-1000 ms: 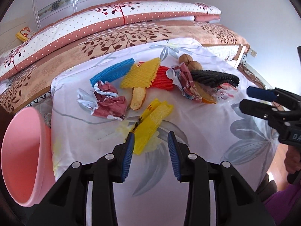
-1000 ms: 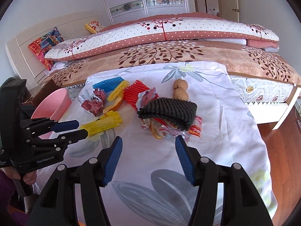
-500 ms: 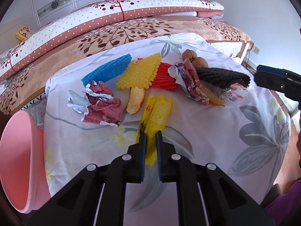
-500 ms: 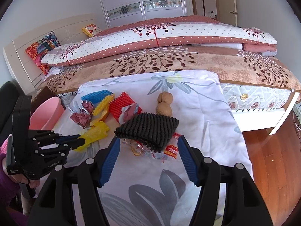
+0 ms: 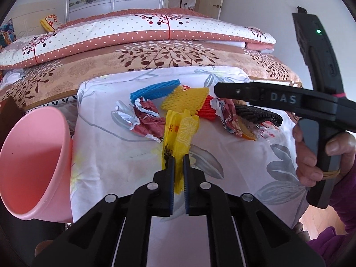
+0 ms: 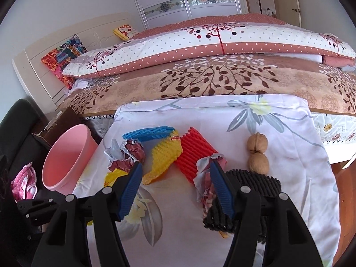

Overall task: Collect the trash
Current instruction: 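Grasp the yellow foam mesh with red label using the right tool while left holds, then carry both yellow foam sleeves over the pink bin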

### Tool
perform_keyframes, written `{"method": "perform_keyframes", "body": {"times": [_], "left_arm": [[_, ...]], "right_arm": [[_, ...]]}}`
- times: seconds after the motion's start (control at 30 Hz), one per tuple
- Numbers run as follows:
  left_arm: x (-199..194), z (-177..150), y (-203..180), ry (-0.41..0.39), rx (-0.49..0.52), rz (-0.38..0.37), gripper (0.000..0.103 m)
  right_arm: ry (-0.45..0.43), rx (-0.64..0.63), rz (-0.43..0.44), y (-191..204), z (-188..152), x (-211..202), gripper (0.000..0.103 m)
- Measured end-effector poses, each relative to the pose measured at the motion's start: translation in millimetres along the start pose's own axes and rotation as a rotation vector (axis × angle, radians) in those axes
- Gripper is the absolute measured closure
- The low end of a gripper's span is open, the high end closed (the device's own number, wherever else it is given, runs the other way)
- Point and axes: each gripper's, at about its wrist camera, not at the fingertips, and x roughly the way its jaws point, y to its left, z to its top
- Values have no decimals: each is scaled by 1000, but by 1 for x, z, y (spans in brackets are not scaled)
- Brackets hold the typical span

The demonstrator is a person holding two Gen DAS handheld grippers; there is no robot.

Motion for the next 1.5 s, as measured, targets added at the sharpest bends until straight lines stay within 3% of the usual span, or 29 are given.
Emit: {"method": "perform_keyframes", "body": {"times": [0.17, 0.23, 0.37, 1.0, 1.23, 1.5], "left_arm": [[-6, -1, 11, -12, -40, -3, 97], [-8, -1, 15, -17, -49, -4, 97], [-11, -2, 20, -28, -67, -5, 97], [-58, 4, 39, -186, -150, 36, 97], [-80, 2, 65, -253, -219, 107, 97], [-101, -7, 109, -291, -307, 212, 97]], "right_arm": [[53, 40, -6, -1, 9, 37, 50], [76, 52, -15, -2, 9, 48, 59], [102, 74, -2, -4, 7, 56, 91], [-126, 4, -6, 26, 1, -51, 93], [-130, -71, 57, 70, 10, -51, 93], [-86, -153, 144, 138, 16, -24, 93]]}}
